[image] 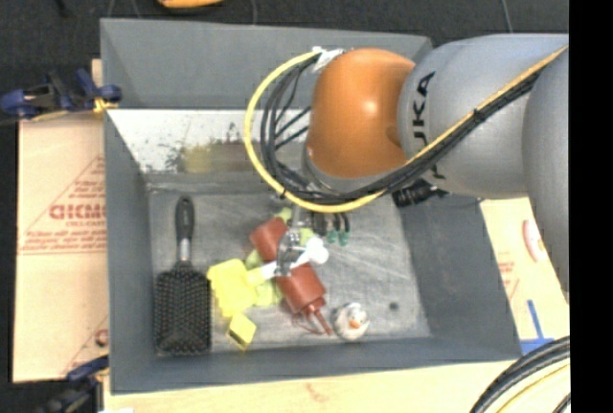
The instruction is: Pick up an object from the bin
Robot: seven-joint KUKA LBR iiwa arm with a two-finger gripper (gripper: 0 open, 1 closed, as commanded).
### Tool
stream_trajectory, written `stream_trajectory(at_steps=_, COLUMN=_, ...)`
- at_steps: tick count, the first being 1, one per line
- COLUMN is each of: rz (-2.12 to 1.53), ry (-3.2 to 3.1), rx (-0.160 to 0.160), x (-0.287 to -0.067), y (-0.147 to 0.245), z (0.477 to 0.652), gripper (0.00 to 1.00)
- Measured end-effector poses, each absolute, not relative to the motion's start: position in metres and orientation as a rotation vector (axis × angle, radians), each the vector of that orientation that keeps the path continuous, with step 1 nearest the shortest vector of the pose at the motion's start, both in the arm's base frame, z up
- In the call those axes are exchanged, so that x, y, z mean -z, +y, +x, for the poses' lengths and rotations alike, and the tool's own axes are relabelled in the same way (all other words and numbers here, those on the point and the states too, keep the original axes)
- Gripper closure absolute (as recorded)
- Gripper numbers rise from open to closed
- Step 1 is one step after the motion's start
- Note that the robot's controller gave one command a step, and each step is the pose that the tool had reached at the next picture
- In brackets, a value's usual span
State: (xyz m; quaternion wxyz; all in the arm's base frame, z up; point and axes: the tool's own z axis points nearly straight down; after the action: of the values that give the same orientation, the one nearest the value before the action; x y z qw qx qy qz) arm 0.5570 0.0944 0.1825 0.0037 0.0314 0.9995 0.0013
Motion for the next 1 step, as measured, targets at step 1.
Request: stream_trajectory(at_steps=1, rz=0.055, ry=3.143, rx=0.003, x=-0.1595, y=0.1284, z=0.5103, gripper=0.0)
